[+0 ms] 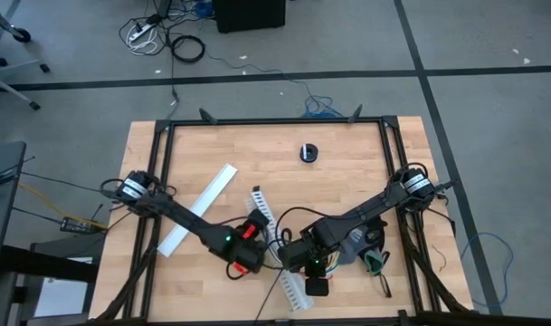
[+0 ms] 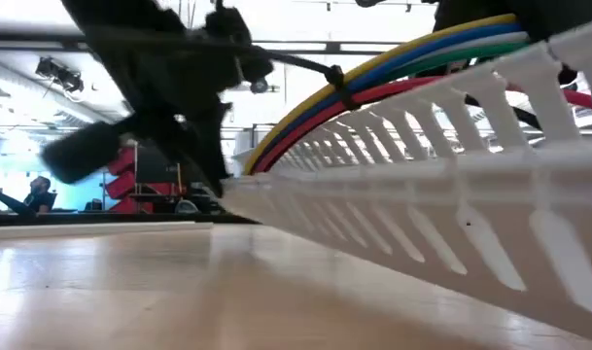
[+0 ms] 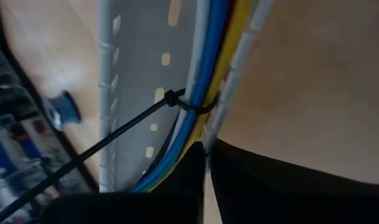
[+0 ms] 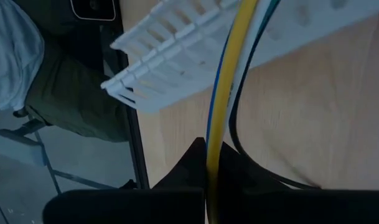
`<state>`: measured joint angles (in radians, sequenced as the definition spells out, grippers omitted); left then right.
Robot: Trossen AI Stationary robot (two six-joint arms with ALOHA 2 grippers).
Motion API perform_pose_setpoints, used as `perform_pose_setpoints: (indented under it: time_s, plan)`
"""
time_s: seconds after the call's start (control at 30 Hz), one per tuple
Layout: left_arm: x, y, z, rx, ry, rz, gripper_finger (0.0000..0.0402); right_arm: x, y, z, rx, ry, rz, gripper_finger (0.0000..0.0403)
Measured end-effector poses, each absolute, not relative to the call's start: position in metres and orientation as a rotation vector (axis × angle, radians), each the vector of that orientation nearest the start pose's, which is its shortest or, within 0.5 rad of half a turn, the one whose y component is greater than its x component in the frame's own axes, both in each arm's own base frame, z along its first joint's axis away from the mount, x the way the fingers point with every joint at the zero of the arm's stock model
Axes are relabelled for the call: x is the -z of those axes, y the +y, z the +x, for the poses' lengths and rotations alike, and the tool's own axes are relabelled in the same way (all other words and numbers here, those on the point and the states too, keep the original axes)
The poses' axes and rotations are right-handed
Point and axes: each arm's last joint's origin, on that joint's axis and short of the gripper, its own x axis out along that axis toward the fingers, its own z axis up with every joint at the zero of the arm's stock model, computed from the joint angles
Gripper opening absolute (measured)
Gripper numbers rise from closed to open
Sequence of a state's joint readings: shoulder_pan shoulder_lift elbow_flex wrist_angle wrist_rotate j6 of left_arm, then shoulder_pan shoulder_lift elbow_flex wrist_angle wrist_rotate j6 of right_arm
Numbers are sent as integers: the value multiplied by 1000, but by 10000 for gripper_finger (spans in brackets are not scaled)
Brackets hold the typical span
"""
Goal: Ziptie cables
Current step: Put the cable wires in the white cable duct
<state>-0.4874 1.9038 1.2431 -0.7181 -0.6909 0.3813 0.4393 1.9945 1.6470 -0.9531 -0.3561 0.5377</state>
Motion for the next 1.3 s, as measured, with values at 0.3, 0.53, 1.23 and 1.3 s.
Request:
perform_pose_setpoints:
  time_s: [0.3,0.53,1.23,1.3]
  plan:
    - [-171,-170,310,103,1253,849,1,-226,172,366,-272,1465,391,4]
    - [-173,-171,306,28,1326,559,1,-226,167,369,-280,1481,454,4]
    - [-198,-190,313,107,1384,98,0,-236,138,372,-183,1531,487,2]
    - [-200,-189,315,80,1382,64,0,-243,138,372,-170,1527,483,1]
